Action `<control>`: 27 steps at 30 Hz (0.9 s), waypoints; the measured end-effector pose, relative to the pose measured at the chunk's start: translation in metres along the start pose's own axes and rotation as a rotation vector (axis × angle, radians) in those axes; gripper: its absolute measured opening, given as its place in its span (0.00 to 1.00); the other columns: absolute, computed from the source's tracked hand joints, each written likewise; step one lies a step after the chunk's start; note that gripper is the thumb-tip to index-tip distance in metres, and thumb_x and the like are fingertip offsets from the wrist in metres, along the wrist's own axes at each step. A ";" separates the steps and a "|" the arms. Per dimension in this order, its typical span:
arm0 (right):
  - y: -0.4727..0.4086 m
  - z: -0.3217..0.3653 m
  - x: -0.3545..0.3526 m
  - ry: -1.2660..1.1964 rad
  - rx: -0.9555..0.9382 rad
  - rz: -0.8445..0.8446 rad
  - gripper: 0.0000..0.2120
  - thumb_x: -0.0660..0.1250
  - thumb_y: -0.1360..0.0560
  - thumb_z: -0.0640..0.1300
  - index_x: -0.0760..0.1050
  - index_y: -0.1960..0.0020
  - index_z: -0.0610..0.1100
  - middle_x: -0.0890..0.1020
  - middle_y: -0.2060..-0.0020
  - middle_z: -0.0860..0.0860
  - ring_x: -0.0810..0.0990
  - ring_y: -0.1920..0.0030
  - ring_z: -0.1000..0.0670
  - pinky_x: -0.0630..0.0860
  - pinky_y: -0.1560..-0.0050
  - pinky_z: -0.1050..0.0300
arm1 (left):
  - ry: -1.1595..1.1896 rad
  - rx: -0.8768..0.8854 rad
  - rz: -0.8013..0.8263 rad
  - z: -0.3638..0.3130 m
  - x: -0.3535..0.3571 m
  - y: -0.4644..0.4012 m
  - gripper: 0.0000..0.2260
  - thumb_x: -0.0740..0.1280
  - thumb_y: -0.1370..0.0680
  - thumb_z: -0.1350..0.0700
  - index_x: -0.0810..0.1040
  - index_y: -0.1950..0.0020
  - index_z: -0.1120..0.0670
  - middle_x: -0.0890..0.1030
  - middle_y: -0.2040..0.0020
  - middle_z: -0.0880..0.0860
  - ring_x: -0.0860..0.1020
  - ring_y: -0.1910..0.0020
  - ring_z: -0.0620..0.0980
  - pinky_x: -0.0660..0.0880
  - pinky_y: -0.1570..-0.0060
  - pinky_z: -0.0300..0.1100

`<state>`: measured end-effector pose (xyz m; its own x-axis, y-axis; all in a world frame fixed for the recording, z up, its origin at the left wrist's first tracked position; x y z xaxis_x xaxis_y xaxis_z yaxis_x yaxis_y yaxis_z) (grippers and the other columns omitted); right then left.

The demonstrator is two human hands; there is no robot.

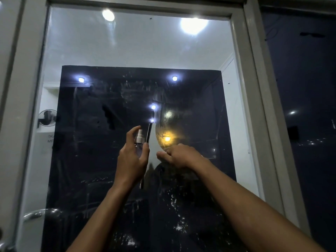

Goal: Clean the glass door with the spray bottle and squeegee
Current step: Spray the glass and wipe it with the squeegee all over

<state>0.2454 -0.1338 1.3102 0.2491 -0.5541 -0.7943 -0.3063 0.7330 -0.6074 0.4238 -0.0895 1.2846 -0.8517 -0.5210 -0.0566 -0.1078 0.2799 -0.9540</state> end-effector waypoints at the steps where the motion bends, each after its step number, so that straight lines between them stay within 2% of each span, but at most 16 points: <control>1: -0.004 -0.005 0.000 0.029 0.021 0.047 0.32 0.48 0.23 0.74 0.81 0.43 0.55 0.83 0.49 0.51 0.77 0.54 0.49 0.68 0.59 0.52 | 0.004 -0.001 -0.003 0.001 0.001 0.001 0.22 0.65 0.18 0.53 0.63 0.27 0.40 0.80 0.56 0.48 0.79 0.61 0.46 0.72 0.65 0.40; 4: 0.000 -0.035 -0.004 0.071 0.089 0.137 0.34 0.48 0.24 0.75 0.80 0.40 0.54 0.81 0.39 0.48 0.79 0.41 0.44 0.70 0.51 0.49 | 0.010 -0.007 -0.005 0.005 0.004 0.003 0.22 0.65 0.18 0.53 0.64 0.27 0.40 0.80 0.56 0.48 0.79 0.61 0.46 0.75 0.65 0.43; 6: 0.012 -0.064 -0.009 0.083 0.133 0.165 0.35 0.48 0.24 0.75 0.80 0.40 0.52 0.80 0.36 0.47 0.78 0.37 0.43 0.73 0.44 0.47 | 0.018 -0.015 0.002 0.006 0.008 0.007 0.21 0.65 0.18 0.53 0.64 0.27 0.40 0.80 0.56 0.49 0.79 0.62 0.48 0.76 0.64 0.46; 8: 0.028 -0.097 -0.015 0.062 0.194 0.190 0.39 0.47 0.27 0.77 0.82 0.43 0.49 0.81 0.38 0.45 0.79 0.39 0.43 0.73 0.39 0.49 | 0.017 -0.018 0.011 0.007 0.012 0.011 0.21 0.65 0.18 0.53 0.64 0.27 0.40 0.80 0.56 0.49 0.79 0.61 0.48 0.76 0.63 0.46; 10: 0.045 -0.130 -0.021 0.034 0.256 0.205 0.42 0.46 0.30 0.78 0.82 0.42 0.47 0.81 0.39 0.45 0.78 0.48 0.47 0.73 0.46 0.55 | 0.019 -0.019 0.014 0.007 0.017 0.012 0.21 0.65 0.18 0.53 0.64 0.27 0.40 0.80 0.54 0.49 0.79 0.60 0.48 0.75 0.63 0.45; 13: 0.069 -0.172 -0.033 0.028 0.395 0.192 0.38 0.49 0.26 0.76 0.77 0.32 0.50 0.80 0.40 0.48 0.74 0.57 0.53 0.71 0.58 0.60 | 0.015 -0.020 0.019 0.005 0.023 0.015 0.21 0.65 0.18 0.53 0.64 0.27 0.41 0.79 0.54 0.49 0.79 0.62 0.47 0.72 0.65 0.41; 14: 0.076 -0.182 -0.036 0.030 0.438 0.188 0.39 0.49 0.27 0.77 0.78 0.35 0.51 0.79 0.44 0.49 0.75 0.56 0.51 0.73 0.56 0.57 | 0.013 -0.019 0.020 0.003 0.024 0.016 0.21 0.65 0.18 0.53 0.64 0.27 0.41 0.79 0.54 0.49 0.79 0.62 0.47 0.71 0.66 0.41; 16: 0.085 -0.198 -0.043 0.032 0.493 0.195 0.39 0.48 0.30 0.78 0.82 0.44 0.51 0.80 0.49 0.50 0.77 0.50 0.47 0.74 0.46 0.52 | 0.014 -0.014 0.022 0.000 0.027 0.019 0.21 0.65 0.18 0.53 0.64 0.28 0.41 0.80 0.56 0.48 0.79 0.64 0.46 0.71 0.67 0.41; 18: 0.093 -0.209 -0.048 0.008 0.519 0.197 0.39 0.50 0.28 0.76 0.82 0.42 0.47 0.81 0.47 0.49 0.78 0.46 0.46 0.73 0.43 0.50 | 0.013 -0.015 0.035 -0.003 0.029 0.023 0.21 0.65 0.18 0.53 0.64 0.27 0.41 0.80 0.57 0.49 0.79 0.66 0.47 0.73 0.68 0.41; 20: 0.103 -0.219 -0.055 0.006 0.548 0.188 0.40 0.51 0.26 0.75 0.81 0.38 0.45 0.82 0.41 0.46 0.79 0.43 0.44 0.73 0.41 0.50 | 0.014 -0.016 0.046 -0.006 0.028 0.025 0.21 0.65 0.18 0.52 0.64 0.27 0.41 0.80 0.59 0.50 0.78 0.68 0.49 0.72 0.69 0.41; 23: 0.123 -0.226 -0.066 0.031 0.561 0.147 0.42 0.48 0.30 0.77 0.80 0.35 0.49 0.79 0.34 0.46 0.77 0.37 0.44 0.72 0.35 0.46 | 0.015 -0.026 0.054 -0.012 0.025 0.026 0.21 0.66 0.18 0.53 0.64 0.27 0.41 0.79 0.63 0.54 0.77 0.69 0.54 0.74 0.70 0.48; 25: 0.132 -0.224 -0.070 0.018 0.536 0.097 0.44 0.46 0.32 0.78 0.80 0.36 0.51 0.80 0.35 0.48 0.78 0.37 0.45 0.72 0.34 0.44 | 0.008 -0.028 0.049 -0.015 0.023 0.026 0.21 0.65 0.18 0.53 0.64 0.27 0.41 0.79 0.64 0.55 0.77 0.69 0.55 0.75 0.69 0.49; 27: 0.137 -0.214 -0.069 -0.029 0.507 0.032 0.41 0.47 0.30 0.77 0.81 0.38 0.50 0.82 0.40 0.49 0.79 0.40 0.46 0.74 0.38 0.45 | 0.005 -0.023 0.052 -0.019 0.022 0.026 0.21 0.65 0.18 0.52 0.63 0.27 0.41 0.78 0.64 0.53 0.76 0.70 0.52 0.73 0.70 0.46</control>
<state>-0.0105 -0.0802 1.2791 0.2745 -0.5220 -0.8075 0.1684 0.8529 -0.4941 0.3925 -0.0789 1.2642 -0.8591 -0.5010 -0.1045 -0.0751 0.3254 -0.9426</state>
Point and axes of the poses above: each hand's wrist, its own y-axis away from the middle knuckle, its own x-axis out of the palm, z = x × y, the point moved 4 cm from there along -y, towards the middle knuckle
